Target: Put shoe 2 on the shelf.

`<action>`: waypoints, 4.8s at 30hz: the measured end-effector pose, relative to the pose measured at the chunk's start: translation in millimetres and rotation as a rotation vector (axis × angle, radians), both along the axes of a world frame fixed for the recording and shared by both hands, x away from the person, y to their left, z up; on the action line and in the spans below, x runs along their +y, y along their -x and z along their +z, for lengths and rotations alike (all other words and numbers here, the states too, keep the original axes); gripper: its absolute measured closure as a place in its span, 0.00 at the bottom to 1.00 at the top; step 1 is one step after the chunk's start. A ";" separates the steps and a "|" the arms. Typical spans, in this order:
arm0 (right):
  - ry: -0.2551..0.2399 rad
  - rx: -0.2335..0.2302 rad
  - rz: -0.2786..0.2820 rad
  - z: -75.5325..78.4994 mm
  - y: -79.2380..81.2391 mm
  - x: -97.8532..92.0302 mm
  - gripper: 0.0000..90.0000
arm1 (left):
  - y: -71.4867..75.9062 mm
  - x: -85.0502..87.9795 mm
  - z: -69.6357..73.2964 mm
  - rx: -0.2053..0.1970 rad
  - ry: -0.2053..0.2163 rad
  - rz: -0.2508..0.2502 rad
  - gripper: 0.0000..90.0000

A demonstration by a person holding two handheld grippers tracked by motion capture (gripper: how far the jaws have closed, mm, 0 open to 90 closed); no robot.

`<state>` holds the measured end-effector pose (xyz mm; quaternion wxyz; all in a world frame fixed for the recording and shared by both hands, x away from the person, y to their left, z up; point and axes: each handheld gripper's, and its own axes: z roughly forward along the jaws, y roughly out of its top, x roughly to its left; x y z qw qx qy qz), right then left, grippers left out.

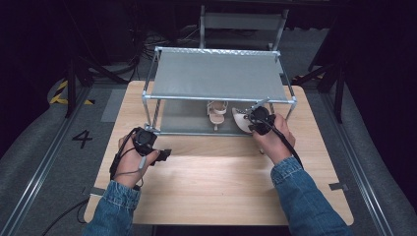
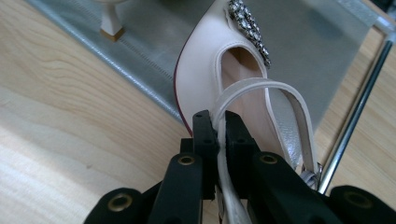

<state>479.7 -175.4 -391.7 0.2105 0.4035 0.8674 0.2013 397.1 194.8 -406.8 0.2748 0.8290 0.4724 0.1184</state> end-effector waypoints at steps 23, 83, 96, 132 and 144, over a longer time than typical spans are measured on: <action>-0.177 -0.051 0.052 -7.2 11.6 3.4 0.60 | -0.3 -1.1 -1.2 0.005 -0.002 0.002 0.29; -0.359 -0.044 -0.020 -62.0 59.7 -38.4 0.85 | 5.3 1.6 -1.9 0.013 -0.017 0.004 0.29; -0.400 -0.021 0.008 -55.9 38.1 -12.7 0.85 | 6.5 6.1 -2.6 0.012 -0.010 0.017 0.29; -0.413 -0.058 -0.043 -77.5 -29.6 23.9 0.84 | 8.5 13.6 -5.5 0.023 -0.010 0.027 0.29; -0.411 -0.064 -0.026 -74.0 -28.9 23.2 0.75 | 5.8 12.9 -4.0 0.022 -0.002 0.024 0.29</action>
